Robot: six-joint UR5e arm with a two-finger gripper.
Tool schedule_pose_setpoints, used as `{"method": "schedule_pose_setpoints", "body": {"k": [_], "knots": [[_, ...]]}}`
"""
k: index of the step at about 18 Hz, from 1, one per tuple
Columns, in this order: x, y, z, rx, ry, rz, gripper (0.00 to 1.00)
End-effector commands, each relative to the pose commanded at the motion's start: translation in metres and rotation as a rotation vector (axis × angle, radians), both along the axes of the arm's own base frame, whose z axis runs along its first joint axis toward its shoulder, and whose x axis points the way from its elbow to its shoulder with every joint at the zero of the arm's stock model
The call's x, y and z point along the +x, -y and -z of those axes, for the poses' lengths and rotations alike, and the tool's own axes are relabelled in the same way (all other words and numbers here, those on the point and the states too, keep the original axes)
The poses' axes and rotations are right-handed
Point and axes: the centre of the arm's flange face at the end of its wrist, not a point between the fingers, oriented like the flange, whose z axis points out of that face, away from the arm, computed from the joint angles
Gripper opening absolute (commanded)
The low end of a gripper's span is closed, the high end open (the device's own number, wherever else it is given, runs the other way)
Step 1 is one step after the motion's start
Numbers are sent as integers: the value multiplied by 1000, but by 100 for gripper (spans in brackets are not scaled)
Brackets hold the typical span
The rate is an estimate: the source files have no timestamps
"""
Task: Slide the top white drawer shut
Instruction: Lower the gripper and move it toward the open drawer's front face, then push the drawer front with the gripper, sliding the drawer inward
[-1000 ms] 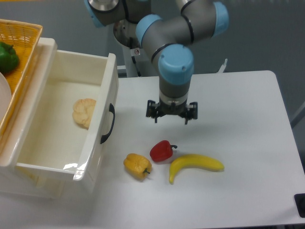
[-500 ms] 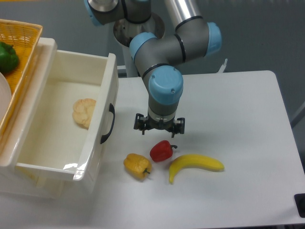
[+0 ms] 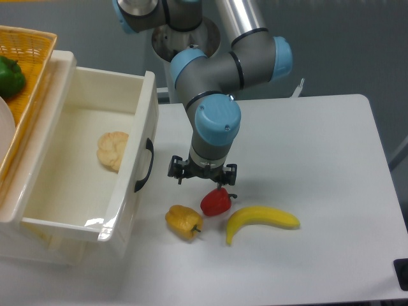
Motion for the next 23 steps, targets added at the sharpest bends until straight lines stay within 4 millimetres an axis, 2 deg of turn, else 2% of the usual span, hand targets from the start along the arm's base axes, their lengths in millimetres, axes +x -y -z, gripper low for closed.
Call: {"method": "schedule_pose_setpoints", "body": {"k": [4, 9, 23], "knots": [[5, -5, -1, 4, -3, 14, 100], [9, -7, 7, -6, 10, 26, 100], [20, -15, 7, 7, 20, 49, 100]]}}
